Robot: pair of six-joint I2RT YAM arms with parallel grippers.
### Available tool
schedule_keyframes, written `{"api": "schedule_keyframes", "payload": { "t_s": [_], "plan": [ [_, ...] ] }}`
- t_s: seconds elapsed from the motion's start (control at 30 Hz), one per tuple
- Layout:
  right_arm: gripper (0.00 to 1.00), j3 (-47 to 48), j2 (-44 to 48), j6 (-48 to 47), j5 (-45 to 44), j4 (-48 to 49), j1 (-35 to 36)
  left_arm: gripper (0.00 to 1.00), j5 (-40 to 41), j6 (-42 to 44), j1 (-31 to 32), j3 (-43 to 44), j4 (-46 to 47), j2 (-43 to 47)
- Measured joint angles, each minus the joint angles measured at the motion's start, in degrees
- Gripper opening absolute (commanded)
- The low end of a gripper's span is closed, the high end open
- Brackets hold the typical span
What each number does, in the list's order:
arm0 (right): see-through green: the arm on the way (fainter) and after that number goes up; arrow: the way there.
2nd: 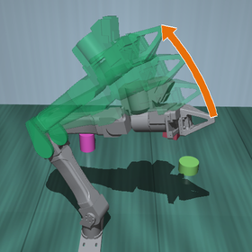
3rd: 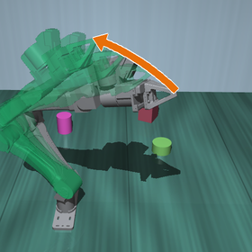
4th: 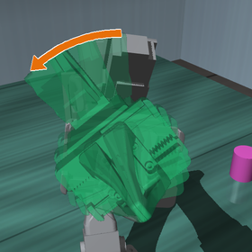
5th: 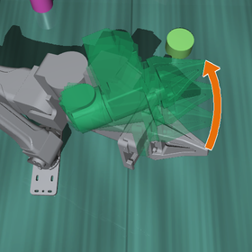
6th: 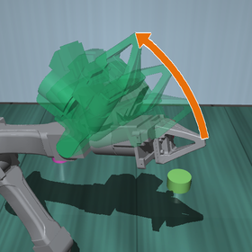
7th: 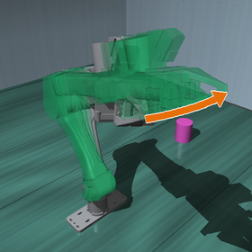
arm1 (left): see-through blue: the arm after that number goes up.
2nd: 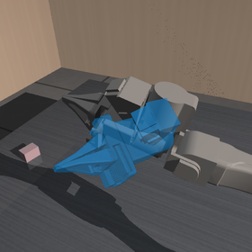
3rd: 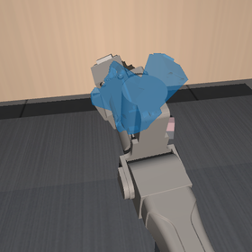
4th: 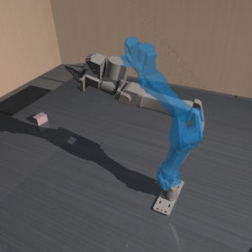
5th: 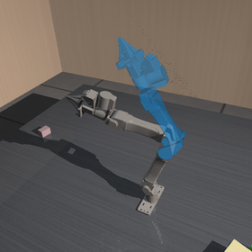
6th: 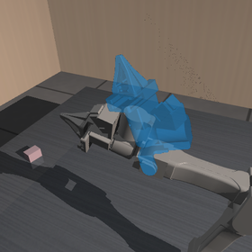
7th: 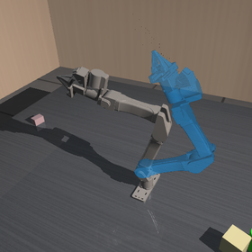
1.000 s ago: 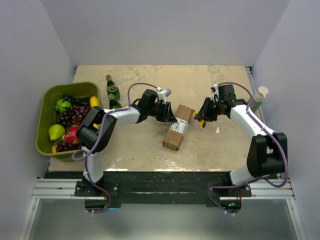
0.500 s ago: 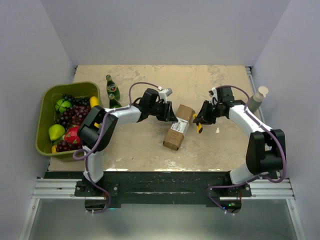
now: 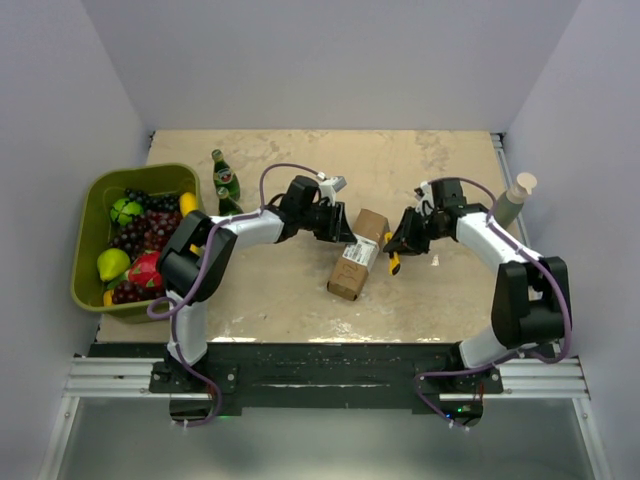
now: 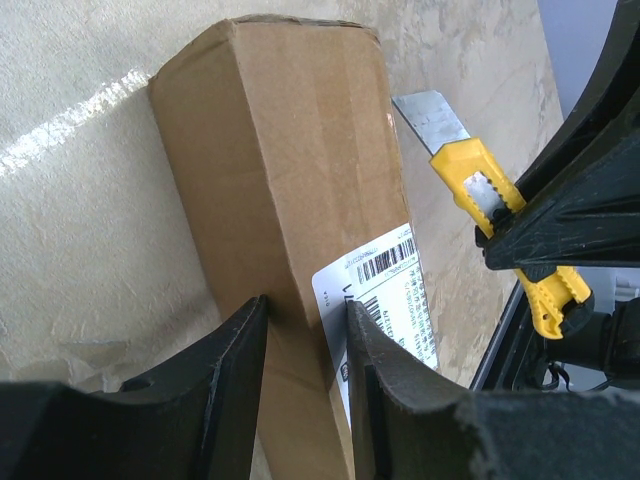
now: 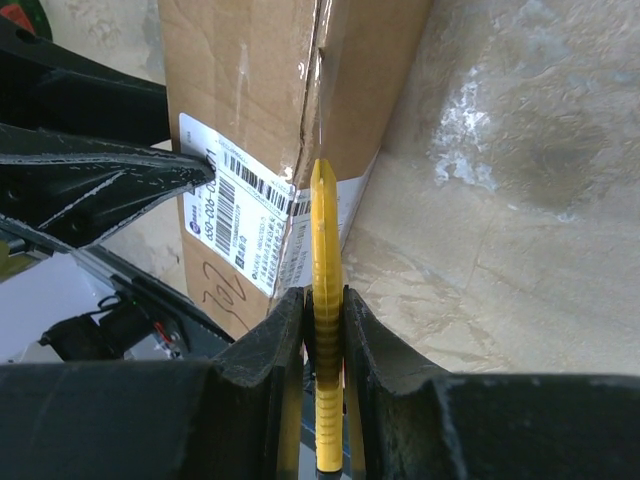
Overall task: Unpack the express box
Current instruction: Cut the express box at the center of the board.
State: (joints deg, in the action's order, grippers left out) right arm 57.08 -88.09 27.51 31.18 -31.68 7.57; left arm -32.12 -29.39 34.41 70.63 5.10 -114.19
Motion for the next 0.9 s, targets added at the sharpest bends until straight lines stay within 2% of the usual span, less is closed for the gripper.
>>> {"api": "schedule_keyframes", "payload": {
  "t_s": [0.9],
  "plan": [
    [0.0,-4.7,-1.36,2.56,4.55,0.04,5.88,0.24,-0.7,1.46,-0.28,1.6,-1.99,-0.72]
  ]
}}
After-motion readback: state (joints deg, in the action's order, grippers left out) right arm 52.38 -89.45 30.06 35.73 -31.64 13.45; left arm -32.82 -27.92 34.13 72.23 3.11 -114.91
